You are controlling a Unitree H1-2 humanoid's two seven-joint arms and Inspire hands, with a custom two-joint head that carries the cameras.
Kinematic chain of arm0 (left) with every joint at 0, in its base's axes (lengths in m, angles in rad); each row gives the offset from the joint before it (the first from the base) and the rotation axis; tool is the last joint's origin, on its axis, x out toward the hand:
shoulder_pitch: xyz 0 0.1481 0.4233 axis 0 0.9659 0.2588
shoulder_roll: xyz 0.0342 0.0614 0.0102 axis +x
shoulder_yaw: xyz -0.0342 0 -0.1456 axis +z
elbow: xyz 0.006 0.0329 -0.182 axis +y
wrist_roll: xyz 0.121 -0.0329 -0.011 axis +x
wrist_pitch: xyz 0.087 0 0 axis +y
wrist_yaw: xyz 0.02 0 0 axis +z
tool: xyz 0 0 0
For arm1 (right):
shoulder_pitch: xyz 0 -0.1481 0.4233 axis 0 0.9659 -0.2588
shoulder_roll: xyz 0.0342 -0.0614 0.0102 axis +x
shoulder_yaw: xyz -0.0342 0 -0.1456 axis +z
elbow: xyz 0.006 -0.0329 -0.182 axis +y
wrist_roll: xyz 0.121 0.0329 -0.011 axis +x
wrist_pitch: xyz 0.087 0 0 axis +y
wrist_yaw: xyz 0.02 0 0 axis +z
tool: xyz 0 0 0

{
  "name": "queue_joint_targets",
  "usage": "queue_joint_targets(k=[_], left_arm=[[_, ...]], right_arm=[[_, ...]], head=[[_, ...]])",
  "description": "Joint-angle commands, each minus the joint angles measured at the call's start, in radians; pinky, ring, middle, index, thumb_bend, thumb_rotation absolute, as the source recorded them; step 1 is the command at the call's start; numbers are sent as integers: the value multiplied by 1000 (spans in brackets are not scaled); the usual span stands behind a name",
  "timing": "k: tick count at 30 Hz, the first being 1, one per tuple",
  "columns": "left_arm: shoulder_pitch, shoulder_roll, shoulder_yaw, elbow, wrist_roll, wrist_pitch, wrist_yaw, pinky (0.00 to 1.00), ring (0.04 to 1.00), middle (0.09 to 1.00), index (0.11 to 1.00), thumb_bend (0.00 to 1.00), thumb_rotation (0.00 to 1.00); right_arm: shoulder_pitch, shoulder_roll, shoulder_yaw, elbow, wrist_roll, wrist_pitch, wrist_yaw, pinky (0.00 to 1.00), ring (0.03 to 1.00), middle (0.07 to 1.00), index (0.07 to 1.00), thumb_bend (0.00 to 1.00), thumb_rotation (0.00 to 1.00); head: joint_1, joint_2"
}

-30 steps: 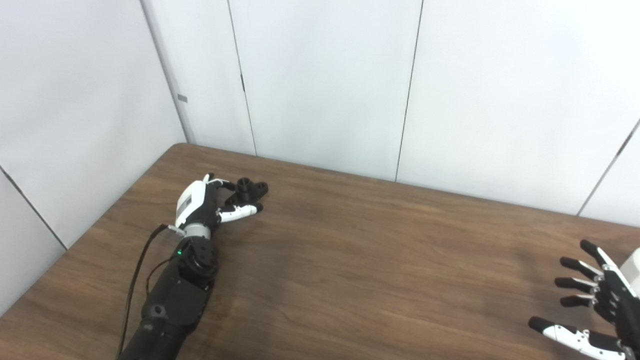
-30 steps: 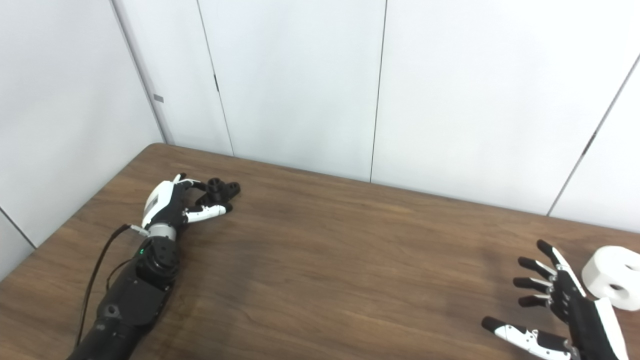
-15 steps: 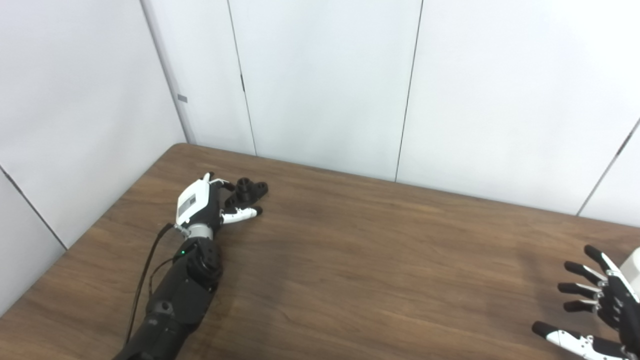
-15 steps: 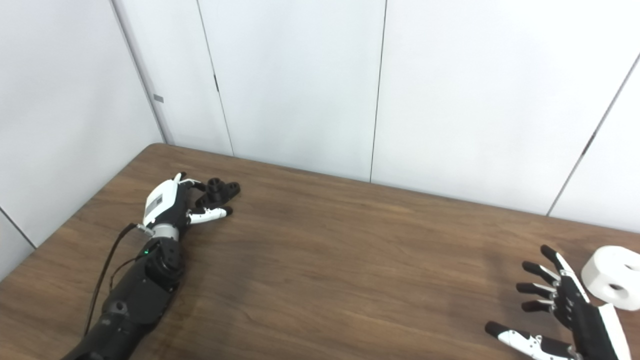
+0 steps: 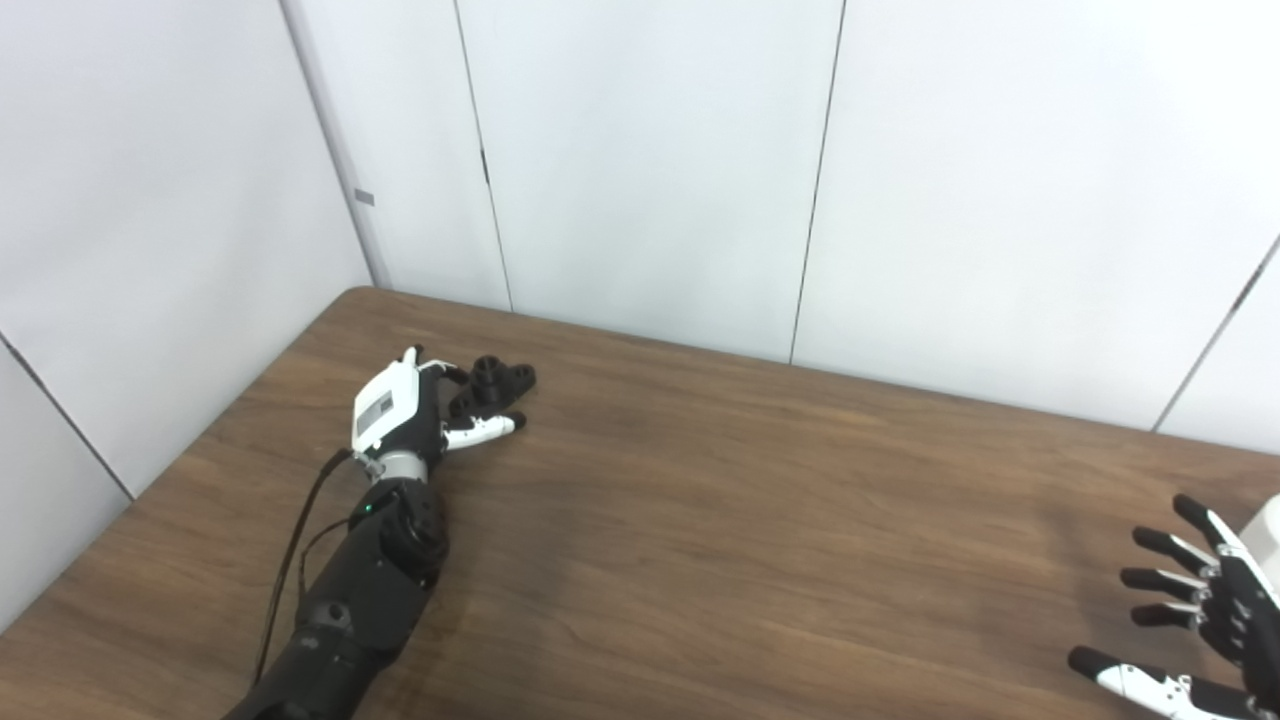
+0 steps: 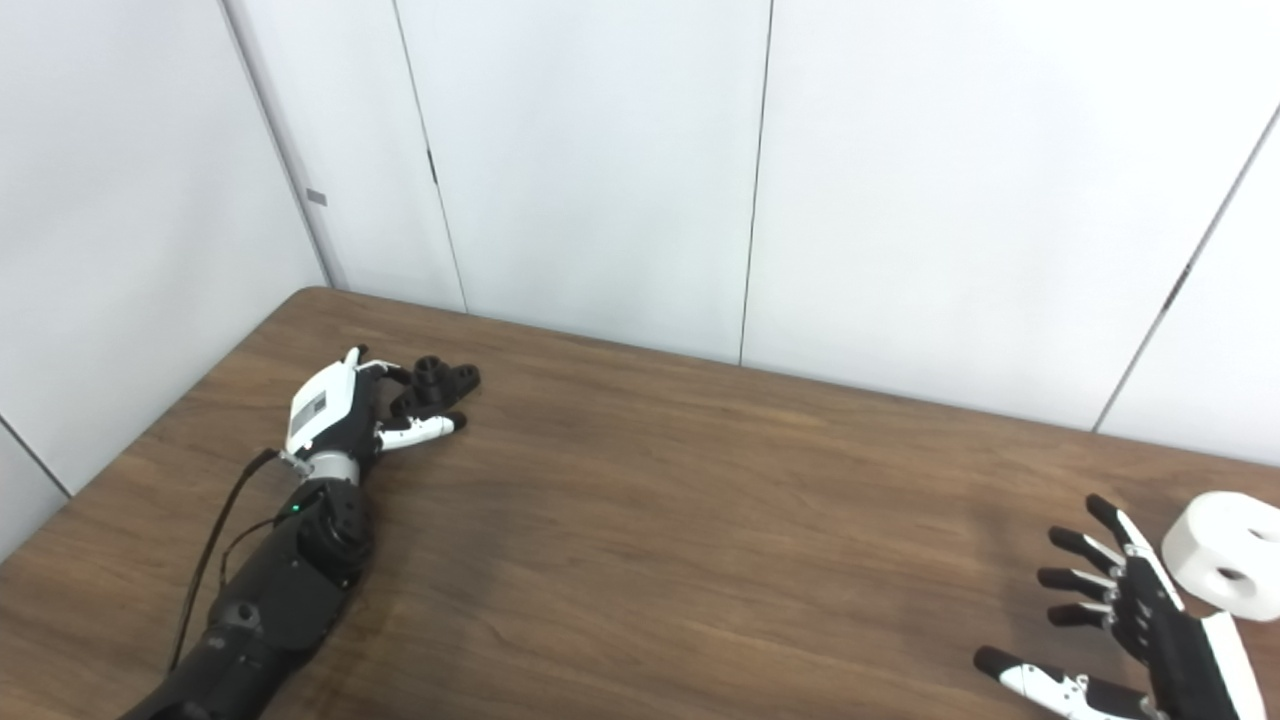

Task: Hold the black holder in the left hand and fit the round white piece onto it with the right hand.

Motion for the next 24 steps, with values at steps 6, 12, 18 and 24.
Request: queue_joint_targets(k=[6,12,18,24], left_arm=[[12,14,9,-9,-20,-16,-1,977,992,943,637,818,220],[12,7,-2,13,-17,-72,20,1000,951,856,484,528,60],[8,0,-15,39,-11,-109,48,1000,950,842,483,524,55],[3,-2,-25,62,-9,-135,61,1000,942,843,483,524,55]], right_arm=[[-22,-25,-12,-35,15,-26,3,600,712,827,944,622,0],[-21,-30,-15,-31,21,-31,-1,588,703,820,938,615,0],[-18,-26,-19,-31,10,-28,-11,575,702,815,918,613,0],[-22,-22,-24,-32,2,-20,-14,576,709,822,920,590,0]], head=[[-1,5],[-4,6],[-4,6],[-7,12]])
